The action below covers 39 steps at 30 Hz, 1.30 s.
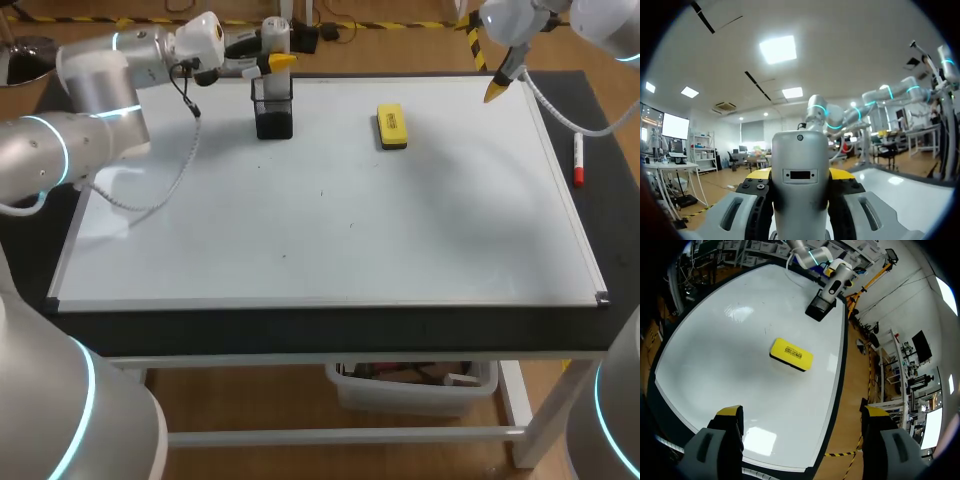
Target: Pick up the inspection probe, press it on each red-marked spot on the whiteboard one by one, put down the probe, pick up the eraser, and wipe off all the red marks.
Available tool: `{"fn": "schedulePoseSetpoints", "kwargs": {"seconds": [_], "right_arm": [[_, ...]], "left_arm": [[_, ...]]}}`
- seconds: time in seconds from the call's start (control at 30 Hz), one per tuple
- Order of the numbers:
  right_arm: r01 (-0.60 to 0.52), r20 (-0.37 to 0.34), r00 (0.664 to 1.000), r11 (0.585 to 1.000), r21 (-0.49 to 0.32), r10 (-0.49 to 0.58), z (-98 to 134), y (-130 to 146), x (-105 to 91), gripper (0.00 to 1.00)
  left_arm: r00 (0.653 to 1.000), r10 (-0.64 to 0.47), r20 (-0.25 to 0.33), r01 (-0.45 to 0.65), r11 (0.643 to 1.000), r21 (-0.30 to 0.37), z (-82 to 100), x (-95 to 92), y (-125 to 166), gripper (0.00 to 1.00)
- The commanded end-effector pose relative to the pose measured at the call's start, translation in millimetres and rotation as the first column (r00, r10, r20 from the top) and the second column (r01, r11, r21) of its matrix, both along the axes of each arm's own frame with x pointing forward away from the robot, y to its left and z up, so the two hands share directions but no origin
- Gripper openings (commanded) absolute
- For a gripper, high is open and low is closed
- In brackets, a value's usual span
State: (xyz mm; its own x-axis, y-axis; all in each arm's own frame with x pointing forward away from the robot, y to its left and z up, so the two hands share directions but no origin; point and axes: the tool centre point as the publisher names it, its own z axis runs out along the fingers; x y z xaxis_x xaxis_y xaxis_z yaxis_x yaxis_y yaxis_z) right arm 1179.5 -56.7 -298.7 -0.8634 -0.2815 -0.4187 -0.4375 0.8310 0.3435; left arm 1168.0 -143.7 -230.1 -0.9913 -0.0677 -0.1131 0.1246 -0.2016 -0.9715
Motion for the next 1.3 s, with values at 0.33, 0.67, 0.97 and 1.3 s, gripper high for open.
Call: {"fn": "schedulePoseSetpoints", "kwargs": {"seconds": [0.33, 0.67, 0.97, 1.3], "right_arm": [[-0.002, -0.003, 1.0, 1.0, -0.005, 0.002, 1, 0, 0.7, 1.0], [-0.002, -0.003, 1.0, 1.0, -0.005, 0.002, 1, 0, 0.7, 1.0], [-0.002, -0.003, 1.0, 1.0, -0.005, 0.002, 1, 0, 0.7, 1.0], [-0.002, -0.003, 1.0, 1.0, -0.005, 0.002, 1, 0, 0.7, 1.0]], "left_arm": [[0.992, -0.125, 0.032, 0.126, 0.992, -0.015, -30.5, 10.9, 4, 0.0], [0.991, -0.13, 0.02, 0.13, 0.991, -0.025, -44.2, 17.6, 6, 0.0], [0.989, -0.144, 0.013, 0.144, 0.989, -0.036, -52.2, 18.8, 5, 0.27], [0.994, -0.106, 0.03, 0.106, 0.994, 0.009, -40.2, 10.0, 14, 1.0]]}}
